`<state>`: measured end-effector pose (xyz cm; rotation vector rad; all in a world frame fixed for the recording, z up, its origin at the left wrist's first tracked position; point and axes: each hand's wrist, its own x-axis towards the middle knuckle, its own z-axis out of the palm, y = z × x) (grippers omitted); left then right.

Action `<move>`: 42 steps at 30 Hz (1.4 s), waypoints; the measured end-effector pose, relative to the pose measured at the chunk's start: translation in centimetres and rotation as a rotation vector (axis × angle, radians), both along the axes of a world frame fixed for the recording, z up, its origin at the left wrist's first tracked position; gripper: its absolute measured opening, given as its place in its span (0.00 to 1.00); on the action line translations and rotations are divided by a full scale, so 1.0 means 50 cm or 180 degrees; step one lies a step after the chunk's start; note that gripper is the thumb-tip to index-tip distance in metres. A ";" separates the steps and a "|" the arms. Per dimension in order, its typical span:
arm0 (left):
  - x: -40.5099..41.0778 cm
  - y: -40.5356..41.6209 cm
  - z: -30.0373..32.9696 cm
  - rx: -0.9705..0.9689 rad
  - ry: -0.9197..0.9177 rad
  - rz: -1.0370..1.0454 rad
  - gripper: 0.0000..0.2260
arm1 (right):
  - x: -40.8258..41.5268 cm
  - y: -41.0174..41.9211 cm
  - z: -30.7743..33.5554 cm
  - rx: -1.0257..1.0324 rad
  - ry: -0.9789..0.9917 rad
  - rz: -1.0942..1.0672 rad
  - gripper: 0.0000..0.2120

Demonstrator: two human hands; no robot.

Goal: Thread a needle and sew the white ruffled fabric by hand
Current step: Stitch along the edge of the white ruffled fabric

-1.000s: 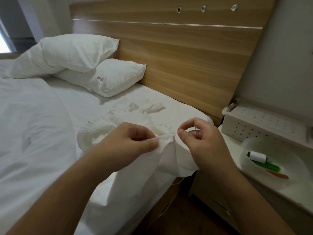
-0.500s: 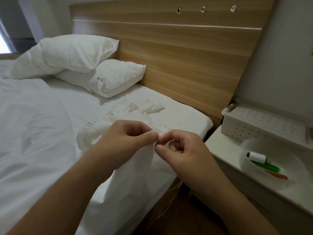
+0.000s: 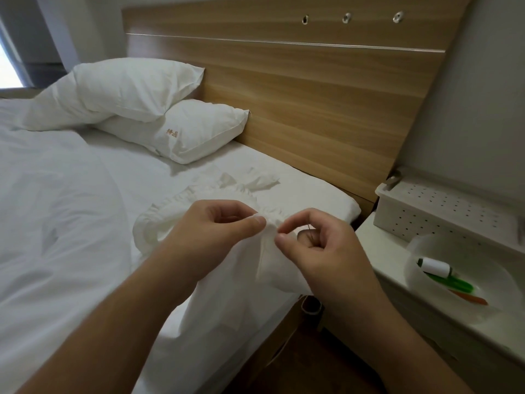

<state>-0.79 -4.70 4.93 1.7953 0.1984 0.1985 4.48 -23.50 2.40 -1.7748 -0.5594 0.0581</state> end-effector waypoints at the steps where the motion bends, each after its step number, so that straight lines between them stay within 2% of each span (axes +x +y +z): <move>1: -0.001 -0.001 0.001 0.0002 0.0005 -0.0037 0.06 | -0.001 0.004 -0.002 0.0020 -0.0060 -0.0050 0.02; 8: 0.000 -0.009 0.002 0.0072 0.0033 -0.0129 0.06 | 0.002 0.022 -0.024 -0.0103 -0.0314 -0.0010 0.03; 13: 0.001 -0.012 -0.003 0.0230 -0.0012 0.0080 0.06 | -0.003 0.016 -0.020 -0.0174 -0.0248 0.0327 0.05; 15: 0.001 -0.011 -0.003 0.0239 -0.0055 0.0219 0.06 | -0.004 0.008 -0.012 -0.0389 -0.0122 0.0488 0.05; 18: 0.001 -0.008 -0.001 0.0204 -0.0049 0.0423 0.07 | 0.002 -0.007 0.007 -0.1059 0.0226 0.0868 0.04; 20: 0.001 -0.007 -0.001 0.0176 -0.0022 0.0446 0.07 | 0.008 -0.017 0.016 -0.1210 0.0283 0.0945 0.04; 23: 0.000 -0.005 -0.001 0.0213 -0.0028 0.0364 0.06 | 0.023 -0.026 0.016 -0.0454 0.0067 0.0302 0.03; 26: -0.003 -0.001 0.002 0.0369 -0.0049 0.0131 0.05 | 0.025 -0.022 0.019 0.0021 -0.0016 0.0020 0.10; 29: -0.004 0.001 0.005 0.0465 -0.0148 -0.0290 0.05 | 0.028 -0.012 0.018 0.0020 0.0134 0.0529 0.14; 31: -0.004 0.000 0.006 0.0516 -0.0196 -0.0490 0.05 | 0.035 -0.008 0.015 -0.0070 0.0154 0.0715 0.08; 33: -0.005 0.003 0.009 0.0598 -0.0168 -0.0555 0.06 | 0.044 -0.010 0.011 -0.0076 0.0175 0.0628 0.04; 42: -0.012 0.012 0.019 0.0806 0.0100 -0.0491 0.05 | 0.054 -0.018 0.004 -0.0096 0.0119 0.0281 0.04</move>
